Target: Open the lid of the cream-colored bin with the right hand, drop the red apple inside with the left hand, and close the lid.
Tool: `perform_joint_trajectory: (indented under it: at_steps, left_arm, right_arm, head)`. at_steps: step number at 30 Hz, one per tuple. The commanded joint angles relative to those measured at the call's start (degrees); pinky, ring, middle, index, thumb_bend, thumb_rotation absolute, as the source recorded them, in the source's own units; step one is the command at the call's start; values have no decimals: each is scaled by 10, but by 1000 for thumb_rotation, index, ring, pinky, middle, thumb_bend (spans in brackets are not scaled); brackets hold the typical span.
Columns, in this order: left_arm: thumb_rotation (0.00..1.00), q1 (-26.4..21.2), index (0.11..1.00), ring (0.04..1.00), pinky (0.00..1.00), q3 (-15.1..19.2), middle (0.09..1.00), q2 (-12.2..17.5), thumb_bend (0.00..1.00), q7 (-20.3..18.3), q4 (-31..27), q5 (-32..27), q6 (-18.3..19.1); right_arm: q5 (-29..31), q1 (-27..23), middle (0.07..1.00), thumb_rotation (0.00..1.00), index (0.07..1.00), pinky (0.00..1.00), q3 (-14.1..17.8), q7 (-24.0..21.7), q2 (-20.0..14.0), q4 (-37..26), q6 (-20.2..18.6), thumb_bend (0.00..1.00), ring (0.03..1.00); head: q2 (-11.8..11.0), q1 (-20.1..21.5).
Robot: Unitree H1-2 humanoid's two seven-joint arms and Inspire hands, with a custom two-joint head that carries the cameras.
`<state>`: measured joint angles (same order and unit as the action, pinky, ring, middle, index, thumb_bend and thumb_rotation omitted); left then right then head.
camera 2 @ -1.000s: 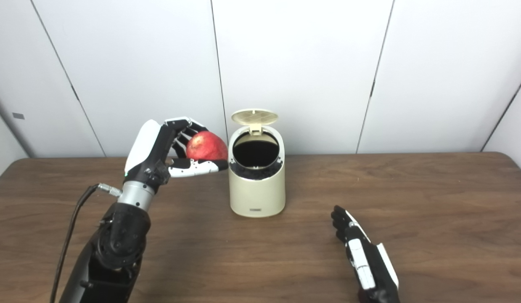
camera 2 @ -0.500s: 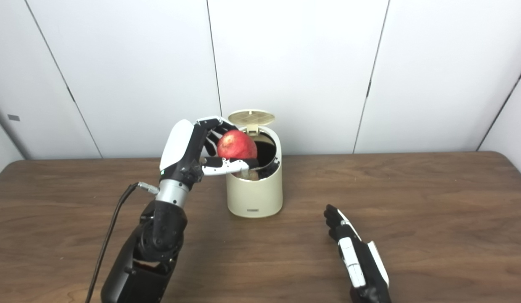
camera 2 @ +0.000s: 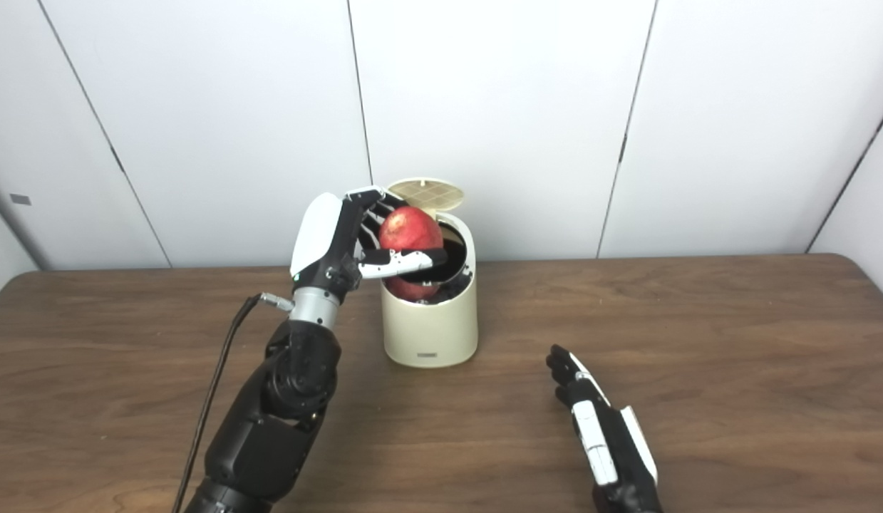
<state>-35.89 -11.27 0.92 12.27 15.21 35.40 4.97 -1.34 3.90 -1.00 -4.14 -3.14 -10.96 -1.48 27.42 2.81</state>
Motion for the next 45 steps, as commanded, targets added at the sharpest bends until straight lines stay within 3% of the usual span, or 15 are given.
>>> perform_joint_trajectory:
  at_steps: [1, 6, 9, 16, 18, 22, 23, 24, 25, 27, 36, 45]
  left_arm:
    - [0, -45, 507, 407, 318, 0, 486, 7, 472, 27, 6, 8, -28]
    - [0, -51, 517, 393, 333, -11, 485, 23, 472, 40, 32, 23, -35]
    - [0, -48, 522, 408, 319, -21, 531, 30, 470, 35, 28, 36, -26]
    - [0, -38, 497, 439, 406, -51, 547, 43, 498, -3, -17, 85, 36]
    - [0, -38, 488, 510, 443, -55, 532, 45, 515, -8, -23, 89, 42]
    - [55, -36, 492, 589, 488, -66, 633, 49, 523, -31, -39, 103, 64]
    - [38, -35, 549, 603, 502, -67, 645, 49, 757, -38, -43, 103, 69]
    - [32, -34, 585, 615, 518, -67, 655, 50, 877, -43, -46, 103, 73]
    - [28, -33, 606, 622, 528, -68, 661, 50, 951, -48, -49, 102, 77]
    - [36, -34, 631, 634, 545, -70, 673, 51, 989, -58, -50, 104, 86]
    - [0, -36, 681, 659, 573, -77, 714, 62, 1000, -74, -52, 113, 96]
    - [10, -34, 680, 616, 530, -73, 696, 61, 1000, -79, -56, 106, 96]
  right_arm:
    - [0, -7, 910, 1000, 922, 932, -5, -1, 0, -21, 12, 607, 941]
    - [10, -6, 906, 999, 918, 936, -2, -3, 1, -27, 10, 588, 937]
    - [14, -6, 905, 992, 916, 934, 0, -3, 1, -29, 12, 588, 936]
    - [15, -5, 905, 988, 919, 911, 1, 0, 2, -40, 0, 598, 933]
    - [12, -5, 903, 993, 919, 900, 1, 1, 2, -41, -2, 605, 928]
    - [12, -6, 900, 990, 913, 895, 3, 2, 1, -43, -4, 618, 923]
    - [14, -7, 901, 982, 914, 898, 3, 2, 2, -42, -3, 611, 925]
    - [15, -7, 900, 977, 913, 896, 4, 2, 2, -42, -3, 610, 924]
    - [15, -7, 899, 974, 913, 895, 4, 2, 3, -41, -3, 610, 924]
    - [14, -8, 892, 970, 904, 887, 3, 3, 4, -42, -5, 614, 917]
    - [-1, -10, 856, 954, 869, 860, 0, 4, 3, -46, -11, 593, 891]
    - [-1, -10, 858, 943, 867, 860, -1, 4, 3, -45, -10, 595, 889]
  head:
    - [2, -1]
    - [6, -3]
    - [7, -3]
    - [13, -3]
    - [14, -3]
    - [16, -4]
    - [17, -1]
    - [18, 0]
    - [19, 1]
    - [19, 2]
    - [20, 2]
    - [18, 3]
